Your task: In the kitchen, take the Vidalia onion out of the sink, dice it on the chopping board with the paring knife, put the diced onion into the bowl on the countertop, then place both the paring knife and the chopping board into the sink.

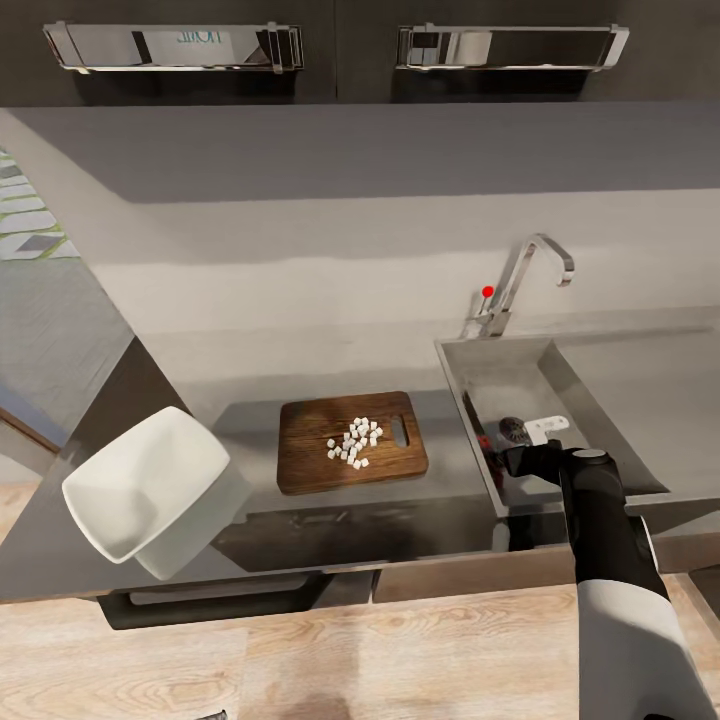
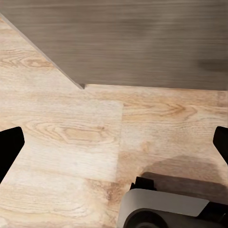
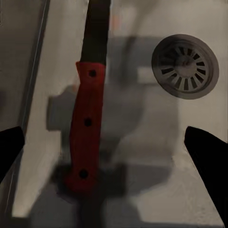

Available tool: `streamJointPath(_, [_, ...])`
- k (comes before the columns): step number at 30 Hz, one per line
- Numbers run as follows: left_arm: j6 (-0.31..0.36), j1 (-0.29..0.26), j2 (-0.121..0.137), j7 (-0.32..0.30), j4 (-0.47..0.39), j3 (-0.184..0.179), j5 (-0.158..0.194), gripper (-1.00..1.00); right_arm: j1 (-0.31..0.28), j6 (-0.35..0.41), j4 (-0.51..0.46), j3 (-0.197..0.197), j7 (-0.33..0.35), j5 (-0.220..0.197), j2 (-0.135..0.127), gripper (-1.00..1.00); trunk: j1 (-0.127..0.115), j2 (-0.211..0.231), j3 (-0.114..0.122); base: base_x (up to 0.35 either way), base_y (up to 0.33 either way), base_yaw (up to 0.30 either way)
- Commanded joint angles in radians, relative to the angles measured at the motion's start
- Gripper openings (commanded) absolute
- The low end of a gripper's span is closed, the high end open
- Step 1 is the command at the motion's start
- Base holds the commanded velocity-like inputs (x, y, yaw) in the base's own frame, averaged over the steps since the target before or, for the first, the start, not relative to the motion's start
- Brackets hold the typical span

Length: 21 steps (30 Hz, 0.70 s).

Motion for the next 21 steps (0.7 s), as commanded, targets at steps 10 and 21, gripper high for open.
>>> streamJointPath(10, [-0.006,-0.002,0.001,0.007,0.004,0.005,-0.011,1.00,-0.001,0.002,-0.002,-0.001,0.010,0.009,0.002,1.00,0.001,-0.002,-0.002,0.000,0.000,0.000])
streamJointPath(21, [-0.006,-0.002,0.002,0.007,0.004,0.005,-0.011,1.00,-0.006,0.060,-0.168,-0.001,0.012,0.011,-0.002,1.00,0.001,-0.002,-0.002,0.000,0.000,0.000])
